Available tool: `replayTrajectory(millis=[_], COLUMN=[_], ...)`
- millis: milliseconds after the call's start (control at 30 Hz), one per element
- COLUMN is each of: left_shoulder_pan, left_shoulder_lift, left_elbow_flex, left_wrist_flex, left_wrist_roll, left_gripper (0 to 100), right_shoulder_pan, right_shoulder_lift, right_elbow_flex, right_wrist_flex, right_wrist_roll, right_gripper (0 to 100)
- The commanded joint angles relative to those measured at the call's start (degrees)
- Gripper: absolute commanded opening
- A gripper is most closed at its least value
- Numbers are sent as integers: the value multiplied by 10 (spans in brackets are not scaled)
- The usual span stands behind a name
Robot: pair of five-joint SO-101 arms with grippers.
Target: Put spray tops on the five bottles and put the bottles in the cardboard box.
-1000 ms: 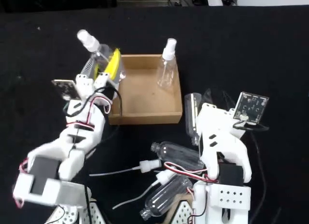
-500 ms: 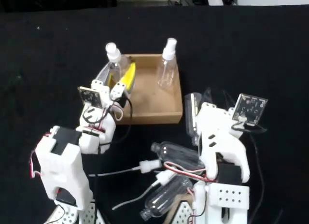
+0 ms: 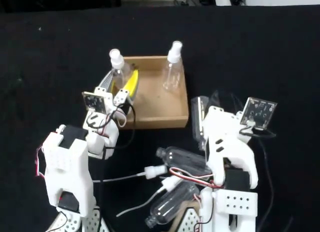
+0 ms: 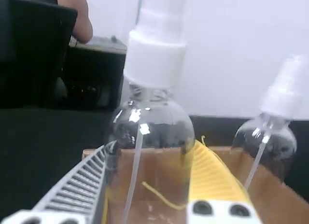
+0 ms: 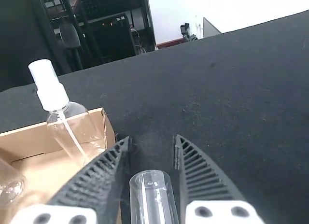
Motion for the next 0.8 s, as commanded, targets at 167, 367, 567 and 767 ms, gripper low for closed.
replayTrajectory(millis=[167, 367, 567, 767], left_shoulder_pan=[-7, -8, -22, -32], left_shoulder_lift=[-6, -11, -11, -11], left_elbow_flex=[-21, -13, -6, -7], left_wrist_flex=[-46, -46, -46, -47], left_wrist_roll=[-4, -2, -5, -2], left_gripper=[30, 30, 30, 30], right_shoulder_pan=[12, 12, 12, 12], right_shoulder_lift=[-1, -1, -1, -1], right_elbow_flex=[-4, -4, -4, -4], right_wrist_flex=[-17, -16, -16, -16], right_wrist_roll=[0, 0, 0, 0], right_gripper=[113, 113, 113, 113])
